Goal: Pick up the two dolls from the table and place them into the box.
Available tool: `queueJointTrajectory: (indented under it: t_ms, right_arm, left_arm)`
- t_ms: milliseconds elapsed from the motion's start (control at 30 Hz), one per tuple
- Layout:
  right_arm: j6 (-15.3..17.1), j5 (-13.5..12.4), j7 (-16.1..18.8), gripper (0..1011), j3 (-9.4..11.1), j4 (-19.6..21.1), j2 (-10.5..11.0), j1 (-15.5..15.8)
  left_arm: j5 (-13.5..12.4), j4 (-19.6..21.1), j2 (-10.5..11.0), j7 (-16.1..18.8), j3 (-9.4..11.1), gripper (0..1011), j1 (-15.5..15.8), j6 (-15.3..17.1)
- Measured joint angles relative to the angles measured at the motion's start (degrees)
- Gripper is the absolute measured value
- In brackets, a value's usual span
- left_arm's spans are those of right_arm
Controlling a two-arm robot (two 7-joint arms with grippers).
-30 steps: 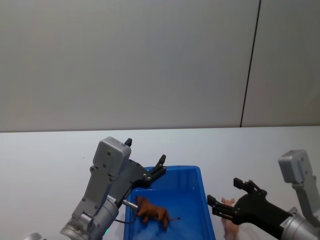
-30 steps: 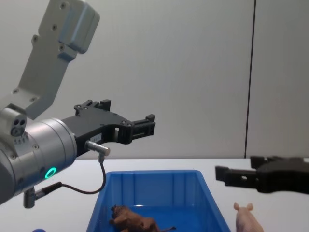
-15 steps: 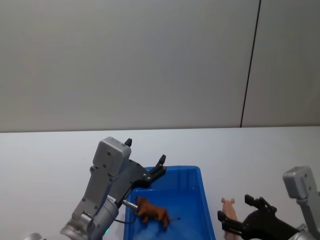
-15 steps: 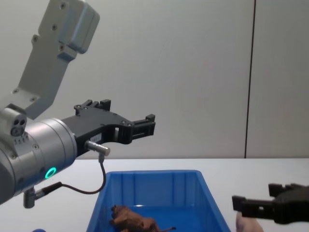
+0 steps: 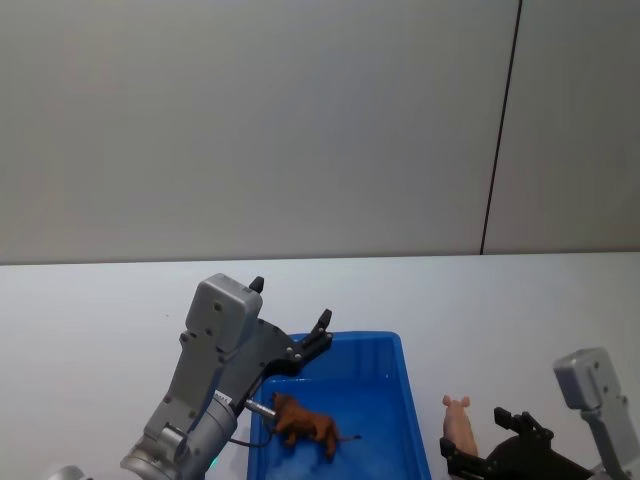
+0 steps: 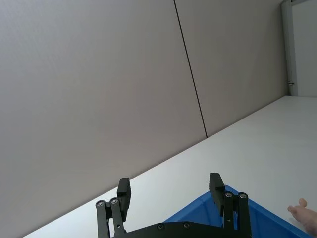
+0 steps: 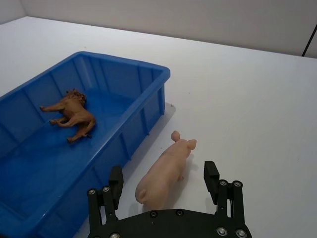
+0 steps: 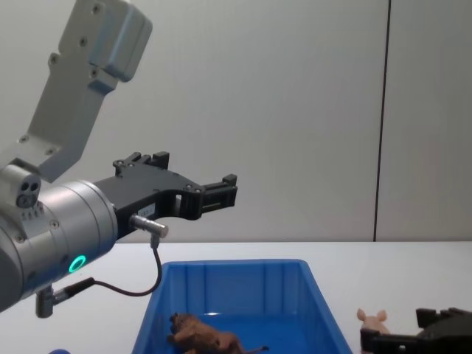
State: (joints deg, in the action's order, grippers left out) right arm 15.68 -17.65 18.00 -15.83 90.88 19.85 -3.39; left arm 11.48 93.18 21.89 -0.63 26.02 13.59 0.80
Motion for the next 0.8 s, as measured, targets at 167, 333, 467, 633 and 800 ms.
queueJointTrajectory:
  t_ms: [167,333,467,633,800]
  right_arm:
    - [0.2,0.6,0.2,1001,-0.3,-2.1,-0.8,-1.2]
    - [0.4,0.9,0.6,997,-0.6,-3.7,-1.5,-2.1]
    - [1.0,0.9,1.0,908,-0.9,-5.0,-2.1,-2.9]
    - [2.0,0.4,1.6,780,-1.1,-6.3,-2.7,-3.7]
    - [2.5,0.0,1.7,620,-1.2,-7.1,-3.0,-4.1]
  left_arm:
    - [0.0,0.0,0.0,0.0,0.0,1001,0.0,0.0]
    - [0.0,0.0,0.0,0.0,0.0,1001,0.0,0.0]
    - [0.0,0.0,0.0,0.0,0.0,1001,0.0,0.0]
    - [0.0,0.0,0.0,0.0,0.0,1001,0.0,0.0]
    - [0.0,0.0,0.0,0.0,0.0,1001,0.0,0.0]
